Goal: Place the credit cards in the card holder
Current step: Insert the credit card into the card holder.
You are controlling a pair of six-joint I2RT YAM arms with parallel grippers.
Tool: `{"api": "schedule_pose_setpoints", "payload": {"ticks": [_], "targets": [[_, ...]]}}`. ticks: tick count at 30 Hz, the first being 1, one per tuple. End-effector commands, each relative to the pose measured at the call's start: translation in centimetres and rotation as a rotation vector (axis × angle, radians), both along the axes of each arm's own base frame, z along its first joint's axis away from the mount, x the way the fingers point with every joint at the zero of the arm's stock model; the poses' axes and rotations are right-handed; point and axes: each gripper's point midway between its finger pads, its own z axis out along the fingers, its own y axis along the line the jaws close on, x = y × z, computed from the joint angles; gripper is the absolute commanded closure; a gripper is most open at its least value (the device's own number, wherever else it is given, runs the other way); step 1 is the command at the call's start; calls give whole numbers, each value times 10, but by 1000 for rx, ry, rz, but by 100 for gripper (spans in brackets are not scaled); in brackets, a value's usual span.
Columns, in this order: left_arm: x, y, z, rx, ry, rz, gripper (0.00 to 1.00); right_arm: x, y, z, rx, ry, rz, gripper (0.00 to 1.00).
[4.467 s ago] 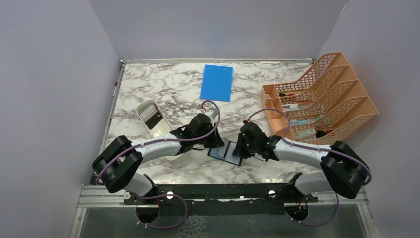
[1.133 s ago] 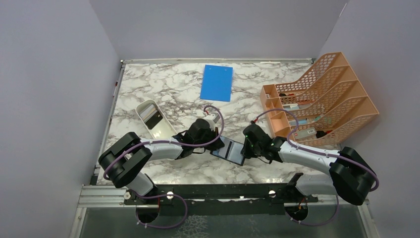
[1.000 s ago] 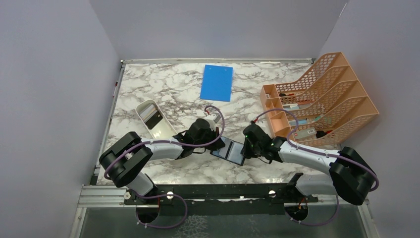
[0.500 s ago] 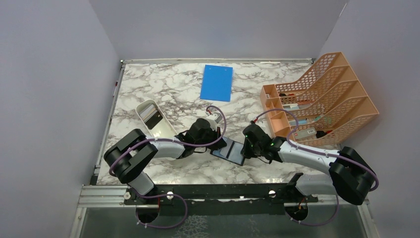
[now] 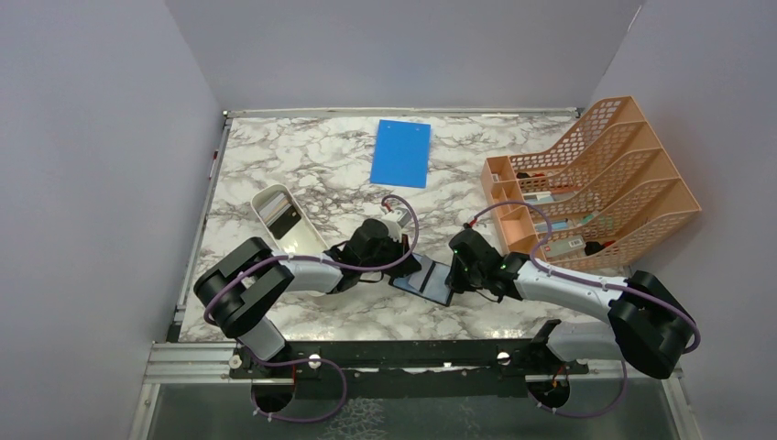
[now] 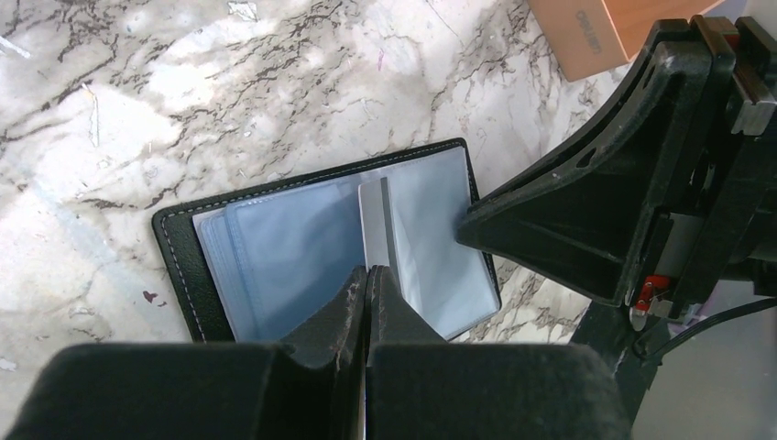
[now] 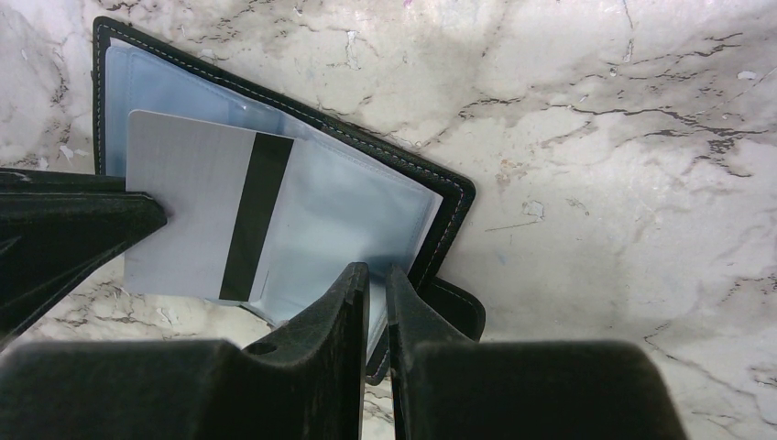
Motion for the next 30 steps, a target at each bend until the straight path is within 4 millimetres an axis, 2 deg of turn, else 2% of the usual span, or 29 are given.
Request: {"api": "schedule_pose_setpoints", "payload": {"ticks": [1, 5, 9, 21, 30], "targets": [[-17, 7, -14, -1, 111, 12, 100, -14, -26, -24, -122, 65, -11, 82], [-23, 13, -22, 3, 195, 61, 100, -14, -26, -23, -121, 61, -11, 82], [-19, 18, -31, 37, 191, 92, 100, -14, -26, -23, -121, 62, -11, 82], [3, 11, -28, 57, 120, 116, 100, -14, -26, -23, -116, 60, -11, 82], [-2, 6, -37, 57, 178, 114, 100, -14, -25, -25, -114, 63, -7, 82]]}}
